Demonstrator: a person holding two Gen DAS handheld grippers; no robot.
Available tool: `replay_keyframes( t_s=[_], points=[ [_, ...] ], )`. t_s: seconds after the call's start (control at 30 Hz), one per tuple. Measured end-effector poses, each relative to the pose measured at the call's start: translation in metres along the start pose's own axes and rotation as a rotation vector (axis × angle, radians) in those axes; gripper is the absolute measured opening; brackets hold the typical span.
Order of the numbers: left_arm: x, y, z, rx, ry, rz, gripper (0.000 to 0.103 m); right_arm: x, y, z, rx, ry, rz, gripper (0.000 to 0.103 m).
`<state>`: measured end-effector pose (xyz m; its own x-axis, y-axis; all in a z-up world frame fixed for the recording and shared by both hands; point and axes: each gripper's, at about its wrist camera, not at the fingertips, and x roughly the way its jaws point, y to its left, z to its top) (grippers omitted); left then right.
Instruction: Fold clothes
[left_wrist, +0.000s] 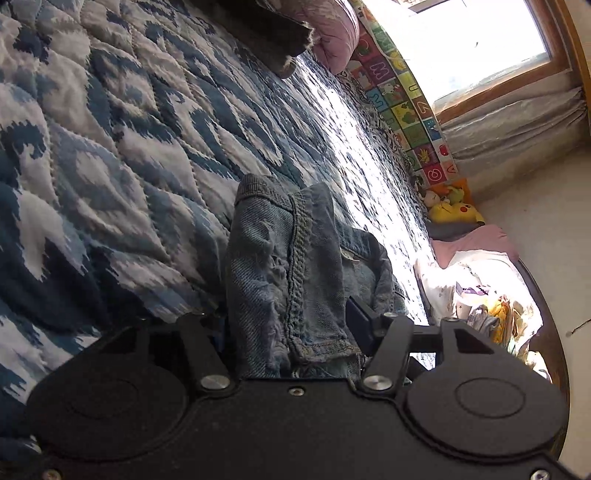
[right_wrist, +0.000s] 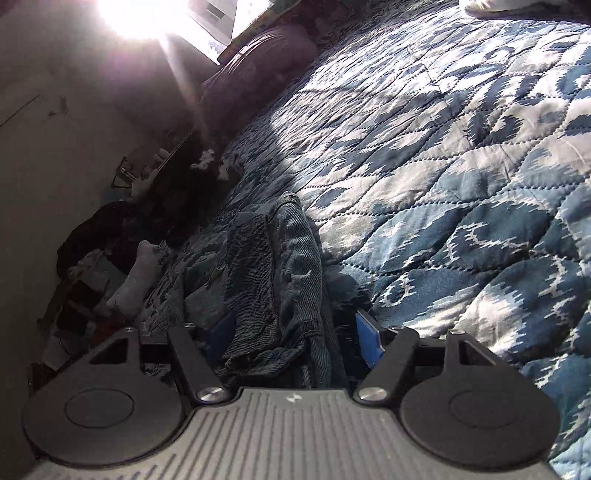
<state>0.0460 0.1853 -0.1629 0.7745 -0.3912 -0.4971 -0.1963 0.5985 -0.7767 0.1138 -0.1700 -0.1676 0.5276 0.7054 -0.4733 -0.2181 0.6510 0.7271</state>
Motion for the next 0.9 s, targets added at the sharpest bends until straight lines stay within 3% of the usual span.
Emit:
replay_keyframes(
  t_s=[0.03,0.07,0.13,0.37,0.5,0.8,0.9],
  points=[
    [0.003,-0.001,-0.003,0.01,0.001,0.006,0.032,0.007,0.002,0.0,0.016,0.026,0.013,0.04],
    [0.001,0.001,-0.003,-0.005,-0.003,-0.013,0.024,0.012,0.013,0.004,0.004,0.033,0.034,0.037],
    [-0.006,0.006,-0.002,-0.055,-0.014,-0.058,0.018,0.021,0.034,0.011,-0.02,0.046,0.077,0.033],
    [-0.079,0.013,0.02,-0.177,-0.177,-0.146,0.017,0.054,0.109,0.036,-0.104,0.092,0.224,0.028],
    [-0.134,0.02,0.042,-0.21,-0.338,-0.165,0.017,0.073,0.152,0.051,-0.153,0.118,0.308,0.028],
    [-0.234,0.069,0.078,-0.276,-0.675,-0.075,0.017,0.207,0.288,0.044,-0.276,0.331,0.547,0.028],
    [-0.261,0.081,0.094,-0.239,-0.782,-0.016,0.017,0.249,0.331,0.033,-0.294,0.38,0.608,0.028]
  ],
)
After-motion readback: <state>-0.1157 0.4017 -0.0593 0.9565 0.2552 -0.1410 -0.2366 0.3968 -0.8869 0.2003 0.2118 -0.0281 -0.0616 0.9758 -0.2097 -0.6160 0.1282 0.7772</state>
